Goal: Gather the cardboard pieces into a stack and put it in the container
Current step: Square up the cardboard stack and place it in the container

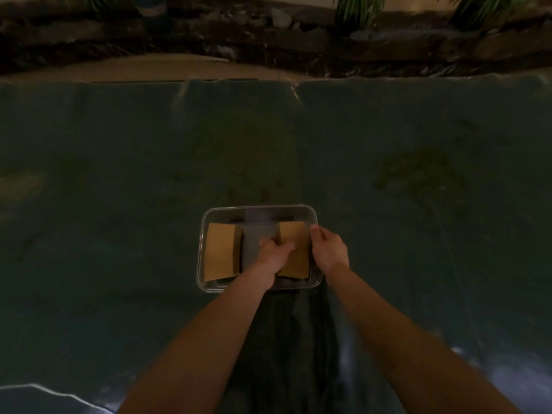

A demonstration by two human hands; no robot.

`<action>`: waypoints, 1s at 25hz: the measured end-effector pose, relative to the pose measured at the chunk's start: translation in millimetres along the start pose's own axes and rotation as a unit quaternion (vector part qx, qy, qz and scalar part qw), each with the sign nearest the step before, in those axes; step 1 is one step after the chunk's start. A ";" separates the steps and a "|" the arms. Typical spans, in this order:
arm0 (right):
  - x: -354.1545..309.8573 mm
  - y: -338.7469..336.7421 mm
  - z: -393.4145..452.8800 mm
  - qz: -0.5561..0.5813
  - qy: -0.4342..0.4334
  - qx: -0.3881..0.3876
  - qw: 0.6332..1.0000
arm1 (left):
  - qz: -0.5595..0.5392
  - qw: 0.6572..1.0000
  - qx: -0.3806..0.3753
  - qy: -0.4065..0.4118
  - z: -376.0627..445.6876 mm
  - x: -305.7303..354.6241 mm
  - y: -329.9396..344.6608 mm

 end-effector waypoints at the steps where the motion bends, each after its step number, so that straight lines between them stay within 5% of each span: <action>1: -1.7 -0.3 3.6 -0.003 0.000 0.002 1.000 | -0.003 1.000 0.010 -0.003 3.7 0.0 0.3; 16: 0.3 -0.5 17.4 -0.046 -0.034 0.031 0.998 | 0.126 0.988 0.036 0.080 20.7 0.2 20.1; 25: 0.9 -1.1 18.3 -0.052 -0.040 0.022 0.998 | 0.282 0.950 0.079 0.105 13.2 4.5 29.8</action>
Point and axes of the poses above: each hand's wrist, its own z-axis towards the middle knuckle, its own y-axis out of the palm, x = y × z, the point moved 2 cm from there along z, towards the middle knuckle, and after that the axes turned 5 degrees about y, right-handed, at the moved point
